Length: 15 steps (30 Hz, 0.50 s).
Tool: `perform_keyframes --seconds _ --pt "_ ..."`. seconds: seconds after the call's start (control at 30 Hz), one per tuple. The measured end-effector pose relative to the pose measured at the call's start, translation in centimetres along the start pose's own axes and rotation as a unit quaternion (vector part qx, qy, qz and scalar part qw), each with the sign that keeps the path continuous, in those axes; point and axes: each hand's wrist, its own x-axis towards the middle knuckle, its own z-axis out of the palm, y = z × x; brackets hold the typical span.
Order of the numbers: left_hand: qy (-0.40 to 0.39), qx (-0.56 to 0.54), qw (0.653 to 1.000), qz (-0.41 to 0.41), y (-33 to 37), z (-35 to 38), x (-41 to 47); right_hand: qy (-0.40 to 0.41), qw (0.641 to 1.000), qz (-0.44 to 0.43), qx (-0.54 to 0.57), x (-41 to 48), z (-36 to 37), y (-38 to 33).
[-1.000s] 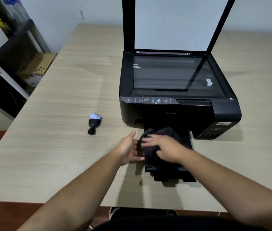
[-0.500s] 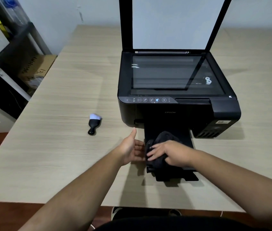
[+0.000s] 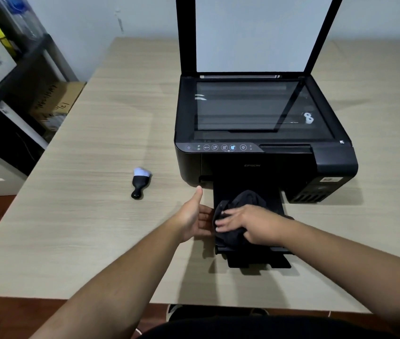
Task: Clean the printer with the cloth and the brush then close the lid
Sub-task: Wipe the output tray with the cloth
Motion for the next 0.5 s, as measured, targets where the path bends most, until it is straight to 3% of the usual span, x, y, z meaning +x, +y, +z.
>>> perform_keyframes --seconds 0.07,0.27,0.5 --pt "0.002 0.013 1.0 -0.002 0.0 0.1 0.0 -0.041 0.999 -0.01 -0.003 -0.3 -0.5 -0.4" --pt "-0.012 0.001 1.0 0.003 -0.2 0.1 -0.2 0.106 0.983 0.151 0.006 0.7 -3.2 3.8" --pt "0.022 0.075 0.996 0.051 -1.0 1.1 0.1 0.161 0.954 0.244 0.064 -5.1 -0.9 5.9"
